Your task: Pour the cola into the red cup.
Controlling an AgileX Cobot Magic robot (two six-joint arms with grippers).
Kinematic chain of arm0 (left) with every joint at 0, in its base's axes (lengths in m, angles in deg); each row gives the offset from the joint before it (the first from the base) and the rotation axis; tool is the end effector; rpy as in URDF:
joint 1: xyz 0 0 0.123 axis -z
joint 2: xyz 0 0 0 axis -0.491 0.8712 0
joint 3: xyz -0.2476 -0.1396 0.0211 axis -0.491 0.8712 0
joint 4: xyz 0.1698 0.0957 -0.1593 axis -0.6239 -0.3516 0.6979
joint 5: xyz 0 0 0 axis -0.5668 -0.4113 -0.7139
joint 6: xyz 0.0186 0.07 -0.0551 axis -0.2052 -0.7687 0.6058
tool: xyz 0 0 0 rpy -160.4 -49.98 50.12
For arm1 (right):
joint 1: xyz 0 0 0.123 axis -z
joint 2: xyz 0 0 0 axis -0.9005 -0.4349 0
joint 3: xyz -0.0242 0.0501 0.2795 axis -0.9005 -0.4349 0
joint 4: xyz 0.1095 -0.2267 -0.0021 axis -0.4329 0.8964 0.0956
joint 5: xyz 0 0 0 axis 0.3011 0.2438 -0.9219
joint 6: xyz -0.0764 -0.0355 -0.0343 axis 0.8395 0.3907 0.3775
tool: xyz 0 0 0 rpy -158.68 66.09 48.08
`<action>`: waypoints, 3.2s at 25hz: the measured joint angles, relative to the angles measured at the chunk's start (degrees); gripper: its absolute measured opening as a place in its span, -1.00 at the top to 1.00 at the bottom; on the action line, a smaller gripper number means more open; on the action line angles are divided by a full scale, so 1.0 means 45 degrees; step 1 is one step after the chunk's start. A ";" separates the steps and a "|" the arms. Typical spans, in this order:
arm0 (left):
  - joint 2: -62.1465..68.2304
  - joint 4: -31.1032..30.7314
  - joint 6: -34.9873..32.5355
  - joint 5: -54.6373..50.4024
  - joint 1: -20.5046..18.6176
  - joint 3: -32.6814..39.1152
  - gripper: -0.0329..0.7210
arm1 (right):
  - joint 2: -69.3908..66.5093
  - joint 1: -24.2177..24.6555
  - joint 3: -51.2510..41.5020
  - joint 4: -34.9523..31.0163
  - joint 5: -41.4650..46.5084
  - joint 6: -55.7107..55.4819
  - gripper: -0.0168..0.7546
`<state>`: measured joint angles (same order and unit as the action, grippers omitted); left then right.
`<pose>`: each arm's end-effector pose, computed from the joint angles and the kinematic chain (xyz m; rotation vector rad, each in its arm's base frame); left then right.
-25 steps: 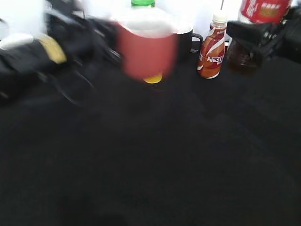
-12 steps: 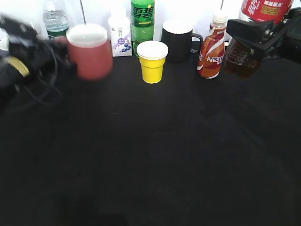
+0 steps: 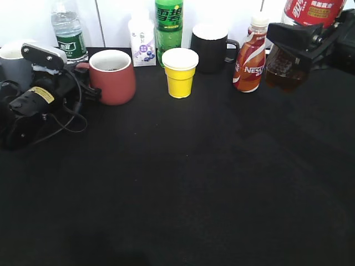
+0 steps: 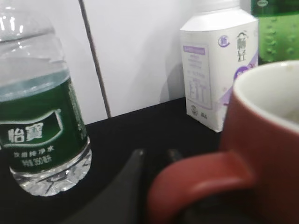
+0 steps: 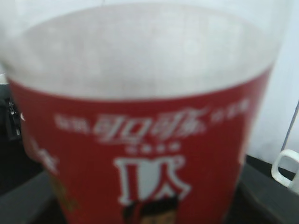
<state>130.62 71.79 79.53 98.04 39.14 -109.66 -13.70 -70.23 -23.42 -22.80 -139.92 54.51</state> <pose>0.4058 -0.0891 0.1023 0.3859 1.5737 -0.2185 0.2807 0.0800 0.2524 -0.5416 1.5221 0.5404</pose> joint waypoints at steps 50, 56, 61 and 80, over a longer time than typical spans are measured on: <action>-1.7652 0.0105 0.4604 -2.2618 0.2760 0.2806 0.26 | 0.5214 -0.1959 0.2340 -1.0361 1.7339 0.5760 -0.53; -2.4811 0.1674 0.2152 -2.7218 0.2772 0.3621 0.26 | 1.0496 -0.4065 0.2340 -1.0442 2.1824 0.5545 -0.53; -2.8331 0.2499 0.1215 -2.9516 0.2783 0.4978 0.26 | 1.6542 -0.4099 0.0205 -0.9878 2.5387 0.5316 -0.53; -2.8342 0.2928 0.0309 -2.7622 -0.0157 0.6055 0.28 | 1.8916 -0.0996 -0.1776 -0.8206 2.4903 0.3952 -0.53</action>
<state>3.08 84.96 80.92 -26.26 38.43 -82.42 71.43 -74.72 -31.41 -59.73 -27.85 72.30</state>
